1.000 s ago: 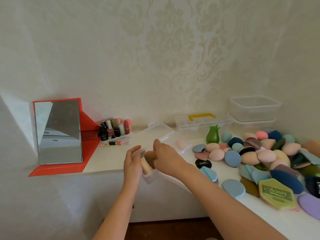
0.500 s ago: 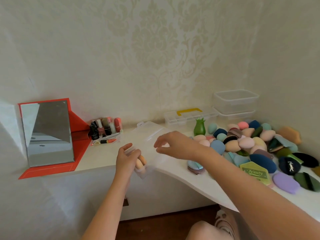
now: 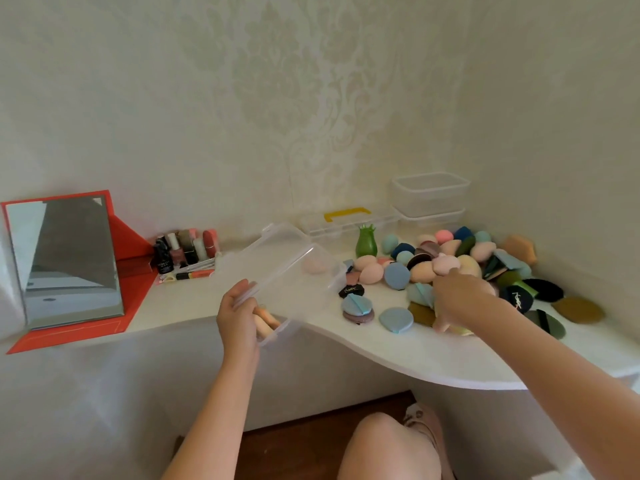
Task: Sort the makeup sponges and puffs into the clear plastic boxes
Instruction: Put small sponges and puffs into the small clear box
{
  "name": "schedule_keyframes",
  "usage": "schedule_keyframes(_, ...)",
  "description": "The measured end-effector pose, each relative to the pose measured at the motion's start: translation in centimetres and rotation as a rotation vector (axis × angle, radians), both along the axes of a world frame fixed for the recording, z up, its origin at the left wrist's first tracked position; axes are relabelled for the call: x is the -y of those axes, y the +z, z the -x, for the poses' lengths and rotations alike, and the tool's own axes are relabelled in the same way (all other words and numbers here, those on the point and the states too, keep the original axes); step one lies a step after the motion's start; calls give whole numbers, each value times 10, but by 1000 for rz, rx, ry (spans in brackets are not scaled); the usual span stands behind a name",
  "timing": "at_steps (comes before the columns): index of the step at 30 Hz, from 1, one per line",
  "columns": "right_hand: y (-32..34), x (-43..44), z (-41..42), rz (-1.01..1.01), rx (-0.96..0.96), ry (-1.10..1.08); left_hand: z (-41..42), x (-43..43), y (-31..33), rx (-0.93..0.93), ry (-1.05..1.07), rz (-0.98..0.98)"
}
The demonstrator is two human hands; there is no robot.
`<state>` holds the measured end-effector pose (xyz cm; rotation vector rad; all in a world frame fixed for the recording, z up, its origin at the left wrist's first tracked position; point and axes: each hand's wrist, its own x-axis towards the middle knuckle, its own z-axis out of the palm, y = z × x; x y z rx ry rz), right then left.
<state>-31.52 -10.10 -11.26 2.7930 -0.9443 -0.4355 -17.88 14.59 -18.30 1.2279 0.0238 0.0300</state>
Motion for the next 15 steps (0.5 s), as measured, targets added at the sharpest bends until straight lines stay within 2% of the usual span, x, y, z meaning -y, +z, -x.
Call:
schedule_keyframes(3,-2,2,-3,-29,42,34,6,8,2,-9,-14,22)
schedule_keyframes(6,0,4,-11,-61,63,-35,7,14,4,-17,-27,16)
schedule_keyframes(9,6,9,-17,121,94,15,4,18,5,-26,-34,-9)
schedule_keyframes(11,9,10,-19,198,186,79,2,20,6,-32,-44,-30)
schedule_keyframes(15,25,-4,-25,-115,807,144,-3,22,6,-43,-51,-57)
